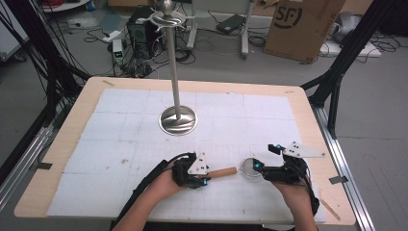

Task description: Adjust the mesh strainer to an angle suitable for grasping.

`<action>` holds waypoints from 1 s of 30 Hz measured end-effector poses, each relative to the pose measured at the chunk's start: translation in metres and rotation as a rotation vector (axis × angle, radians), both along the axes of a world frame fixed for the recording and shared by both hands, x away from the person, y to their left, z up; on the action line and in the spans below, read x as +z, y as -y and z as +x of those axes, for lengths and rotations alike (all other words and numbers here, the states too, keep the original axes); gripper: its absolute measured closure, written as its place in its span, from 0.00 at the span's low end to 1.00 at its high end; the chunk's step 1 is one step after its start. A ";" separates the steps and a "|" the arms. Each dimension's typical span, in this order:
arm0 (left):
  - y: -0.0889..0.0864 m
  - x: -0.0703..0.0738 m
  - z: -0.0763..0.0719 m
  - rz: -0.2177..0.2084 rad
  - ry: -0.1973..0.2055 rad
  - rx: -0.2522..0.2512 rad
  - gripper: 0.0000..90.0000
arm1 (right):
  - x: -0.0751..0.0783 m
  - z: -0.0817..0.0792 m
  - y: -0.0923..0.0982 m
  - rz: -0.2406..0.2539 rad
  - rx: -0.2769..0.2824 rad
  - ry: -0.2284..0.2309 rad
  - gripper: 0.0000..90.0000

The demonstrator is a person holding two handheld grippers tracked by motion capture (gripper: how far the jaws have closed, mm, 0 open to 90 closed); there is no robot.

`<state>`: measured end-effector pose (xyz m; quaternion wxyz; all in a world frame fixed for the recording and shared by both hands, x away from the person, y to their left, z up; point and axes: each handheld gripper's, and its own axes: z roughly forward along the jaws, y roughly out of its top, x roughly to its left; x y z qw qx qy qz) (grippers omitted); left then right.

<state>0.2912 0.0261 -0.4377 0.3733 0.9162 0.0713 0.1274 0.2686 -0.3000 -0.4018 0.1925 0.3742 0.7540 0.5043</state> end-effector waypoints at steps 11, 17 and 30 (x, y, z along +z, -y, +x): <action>-0.009 -0.003 0.021 -0.050 -0.030 0.125 0.62 | -0.001 0.000 0.000 -0.001 -0.002 -0.004 0.17; -0.012 -0.004 0.026 -0.062 -0.045 0.168 0.58 | -0.001 0.001 0.000 -0.002 -0.002 -0.005 0.17; -0.055 0.013 0.014 -0.189 -0.055 0.216 0.44 | -0.002 0.000 0.000 -0.002 -0.006 0.000 0.17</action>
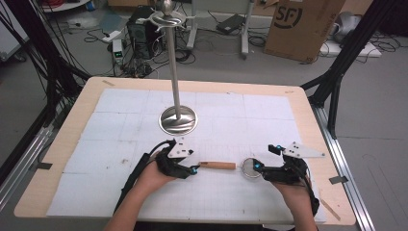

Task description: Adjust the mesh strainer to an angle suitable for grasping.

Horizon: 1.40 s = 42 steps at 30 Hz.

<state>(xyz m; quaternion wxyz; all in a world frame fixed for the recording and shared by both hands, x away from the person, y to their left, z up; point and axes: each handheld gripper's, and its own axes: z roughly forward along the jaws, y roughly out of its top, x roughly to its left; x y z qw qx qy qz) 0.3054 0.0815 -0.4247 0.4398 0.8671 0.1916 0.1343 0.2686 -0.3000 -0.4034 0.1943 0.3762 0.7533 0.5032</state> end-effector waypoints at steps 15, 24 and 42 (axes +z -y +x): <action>-0.073 0.013 -0.011 -0.143 -0.003 0.107 0.32 | 0.000 0.000 -0.005 -0.009 0.013 0.001 0.17; -0.084 0.017 -0.012 -0.170 0.026 0.113 0.25 | -0.003 0.002 -0.008 -0.018 0.021 -0.005 0.17; -0.110 0.024 -0.008 -0.217 0.056 0.183 0.23 | -0.008 0.004 -0.017 -0.025 0.054 -0.018 0.17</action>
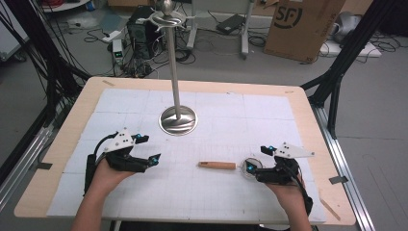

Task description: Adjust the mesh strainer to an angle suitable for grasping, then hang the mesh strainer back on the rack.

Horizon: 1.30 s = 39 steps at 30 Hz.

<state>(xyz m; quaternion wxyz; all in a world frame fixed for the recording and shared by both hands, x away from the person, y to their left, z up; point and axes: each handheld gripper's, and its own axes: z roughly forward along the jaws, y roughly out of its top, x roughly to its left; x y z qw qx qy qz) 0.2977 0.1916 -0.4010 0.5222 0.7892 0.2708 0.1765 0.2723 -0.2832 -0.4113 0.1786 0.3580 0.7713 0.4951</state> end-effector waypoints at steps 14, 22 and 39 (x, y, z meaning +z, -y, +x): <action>-0.001 0.001 0.002 -0.004 0.002 0.002 0.23 | -0.001 0.000 -0.003 -0.022 0.036 0.027 0.17; 0.000 0.000 0.000 0.012 -0.002 0.005 0.23 | 0.000 0.000 -0.005 -0.016 0.043 0.025 0.17; -0.004 -0.002 0.002 0.013 -0.006 0.013 0.24 | -0.004 0.003 -0.008 -0.036 0.048 -0.003 0.17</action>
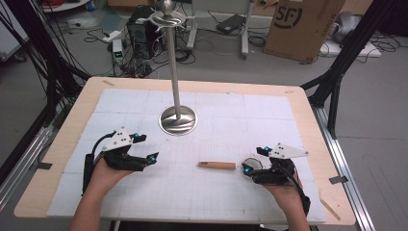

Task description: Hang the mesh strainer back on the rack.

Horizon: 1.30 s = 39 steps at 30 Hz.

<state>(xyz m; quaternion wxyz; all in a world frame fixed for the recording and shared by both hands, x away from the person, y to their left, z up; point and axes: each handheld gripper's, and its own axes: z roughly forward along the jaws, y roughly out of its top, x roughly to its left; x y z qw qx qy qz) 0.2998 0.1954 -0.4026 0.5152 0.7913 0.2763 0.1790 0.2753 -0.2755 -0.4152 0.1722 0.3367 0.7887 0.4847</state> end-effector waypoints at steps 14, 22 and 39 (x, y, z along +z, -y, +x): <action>-0.004 0.001 0.000 -0.002 0.002 0.018 0.24 | 0.002 0.004 -0.006 -0.051 0.059 0.011 0.22; -0.009 0.002 0.000 -0.017 0.004 0.022 0.24 | 0.003 0.019 -0.023 -0.163 0.104 -0.040 0.24; -0.011 0.004 -0.001 -0.037 0.003 0.021 0.24 | -0.007 0.031 -0.054 -0.314 0.192 -0.132 0.35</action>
